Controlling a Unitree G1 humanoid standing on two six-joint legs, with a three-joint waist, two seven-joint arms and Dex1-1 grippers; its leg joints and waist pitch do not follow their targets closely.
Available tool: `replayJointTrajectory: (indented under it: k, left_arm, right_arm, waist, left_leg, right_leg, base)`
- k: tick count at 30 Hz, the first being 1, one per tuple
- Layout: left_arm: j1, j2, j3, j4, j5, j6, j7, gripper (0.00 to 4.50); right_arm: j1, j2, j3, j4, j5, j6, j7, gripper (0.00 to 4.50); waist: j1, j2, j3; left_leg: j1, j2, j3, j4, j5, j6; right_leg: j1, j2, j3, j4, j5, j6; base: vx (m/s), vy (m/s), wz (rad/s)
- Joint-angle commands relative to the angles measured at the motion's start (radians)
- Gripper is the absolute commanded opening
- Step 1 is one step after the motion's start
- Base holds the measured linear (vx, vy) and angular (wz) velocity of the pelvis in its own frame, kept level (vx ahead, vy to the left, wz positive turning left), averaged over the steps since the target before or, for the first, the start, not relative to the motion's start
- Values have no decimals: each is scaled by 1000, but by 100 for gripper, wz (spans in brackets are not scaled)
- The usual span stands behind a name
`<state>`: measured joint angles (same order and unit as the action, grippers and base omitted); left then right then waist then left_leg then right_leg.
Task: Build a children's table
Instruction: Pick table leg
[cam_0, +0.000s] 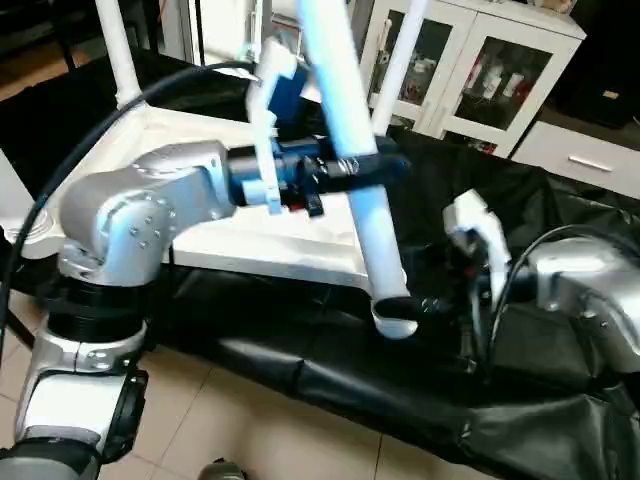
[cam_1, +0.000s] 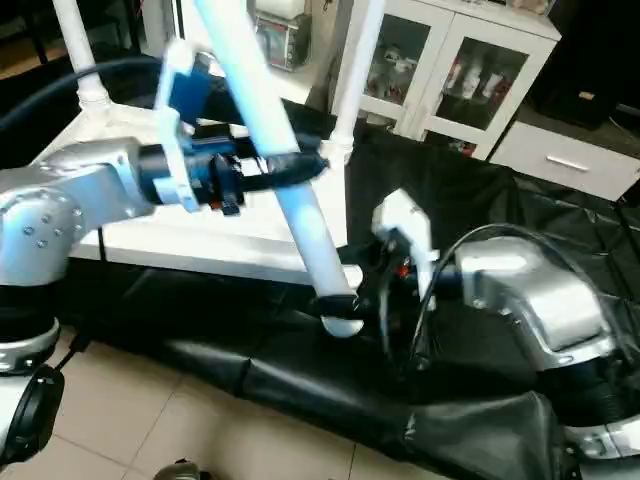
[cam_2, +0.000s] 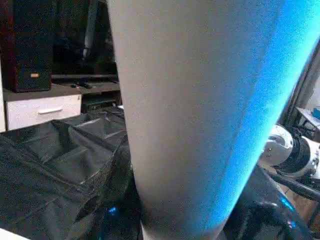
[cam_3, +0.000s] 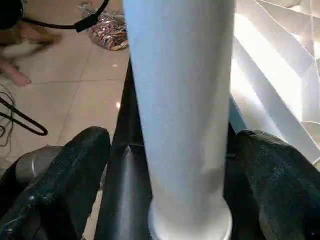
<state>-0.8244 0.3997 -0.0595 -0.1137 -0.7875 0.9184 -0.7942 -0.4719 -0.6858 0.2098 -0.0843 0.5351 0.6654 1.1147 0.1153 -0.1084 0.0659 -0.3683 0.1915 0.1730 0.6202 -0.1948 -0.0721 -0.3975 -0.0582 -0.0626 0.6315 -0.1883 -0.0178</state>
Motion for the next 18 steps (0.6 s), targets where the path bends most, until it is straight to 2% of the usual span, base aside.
replayJointTrajectory:
  k: [1,5,6,7,18]
  left_arm:
    - [-10,4,-25,-19,16,-3,-19,170]
    - [-7,13,-37,-24,24,-7,-34,170]
    - [-6,15,-39,-25,25,-7,-38,170]
    - [-5,16,-42,-27,26,-8,-43,170]
    - [-18,1,-50,-16,26,-11,-61,170]
  right_arm:
    - [-4,-7,21,-10,-29,-14,5,430]
    - [5,-3,33,-10,-54,-23,12,430]
    - [5,-2,35,-10,-56,-25,12,403]
    - [6,-3,38,-10,-57,-26,11,403]
    - [18,11,55,-5,-75,-32,16,300]
  waist:
    - [3,14,-70]
    - [2,14,-70]
    - [2,18,-70]
    - [1,15,-71]
    - [2,17,-71]
  left_leg:
    - [16,43,-11,-74,-100,-44]
    - [16,44,-12,-75,-109,-49]
    - [17,44,-13,-76,-108,-50]
    - [16,44,-12,-75,-106,-50]
    - [16,44,-12,-75,-103,-49]
  right_leg:
    - [53,-85,51,-61,-127,-189]
    - [52,-86,51,-63,-147,-181]
    - [52,-86,51,-62,-145,-181]
    - [52,-85,51,-62,-135,-183]
    - [53,-84,50,-59,-110,-196]
  base:
    - [0,0,0]
    - [0,0,0]
    - [0,0,0]
    - [0,0,0]
    - [0,0,0]
